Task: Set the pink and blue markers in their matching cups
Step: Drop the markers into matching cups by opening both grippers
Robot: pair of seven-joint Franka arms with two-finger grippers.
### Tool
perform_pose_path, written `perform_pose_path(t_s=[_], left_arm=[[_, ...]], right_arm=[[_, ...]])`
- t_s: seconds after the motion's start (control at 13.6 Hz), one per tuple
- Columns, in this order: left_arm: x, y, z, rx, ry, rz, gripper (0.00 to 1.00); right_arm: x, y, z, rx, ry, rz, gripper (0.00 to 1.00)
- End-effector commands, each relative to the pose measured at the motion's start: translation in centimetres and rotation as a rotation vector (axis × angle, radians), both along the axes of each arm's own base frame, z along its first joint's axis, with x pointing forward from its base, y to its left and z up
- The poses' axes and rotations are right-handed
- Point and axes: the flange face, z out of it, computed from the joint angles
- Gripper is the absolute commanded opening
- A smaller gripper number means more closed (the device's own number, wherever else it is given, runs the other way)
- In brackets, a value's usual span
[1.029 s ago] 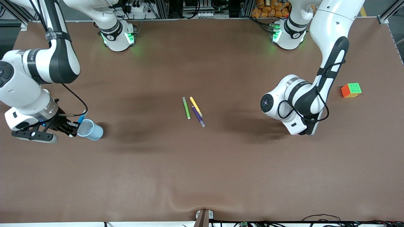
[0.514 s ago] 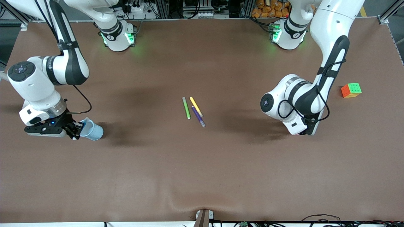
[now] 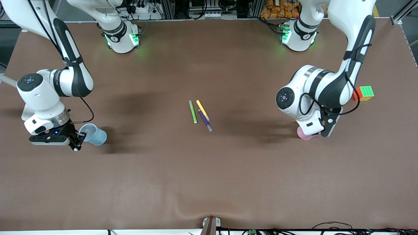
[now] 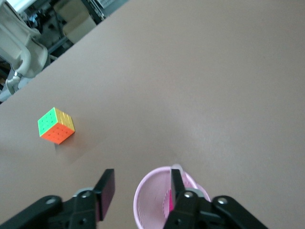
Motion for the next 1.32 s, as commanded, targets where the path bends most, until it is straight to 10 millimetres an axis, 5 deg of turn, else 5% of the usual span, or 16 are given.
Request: perform_pose_path(t_s=[0.0, 0.22, 0.29, 0.37, 0.44, 0.73, 1.1, 1.25], left_arm=[[0.8, 0.0, 2.0, -0.082, 0.040, 0.014, 0.69], [2.6, 1.7, 4.7, -0.191, 0.110, -0.022, 0.75], [3.0, 3.0, 5.8, -0.226, 0.137, -0.041, 0.76], [3.3, 4.1, 6.5, -0.268, 0.165, -0.054, 0.76], [3.5, 5.1, 7.0, -0.305, 0.189, -0.068, 0.77], [4.1, 6.4, 9.0, -0.406, 0.236, -0.138, 0.81], [4.0, 7.9, 10.3, -0.490, 0.288, -0.218, 0.87], [3.8, 7.9, 11.4, -0.505, 0.291, -0.257, 1.00]], right_arm=[[-1.0, -0.1, -0.8, -0.004, -0.021, 0.019, 0.00], [-1.5, -0.7, -1.6, -0.001, -0.024, 0.011, 0.00], [-1.5, -0.7, -1.8, 0.000, -0.015, 0.007, 0.15], [-1.6, -0.8, -1.8, -0.001, -0.012, 0.007, 0.44], [-1.4, -0.7, -1.7, -0.001, -0.013, 0.008, 0.98], [-0.2, -0.6, -0.2, 0.001, 0.059, -0.017, 1.00], [3.6, -0.6, 8.1, 0.092, 0.286, -0.124, 1.00], [4.4, 0.1, 11.5, 0.100, 0.346, -0.127, 1.00]])
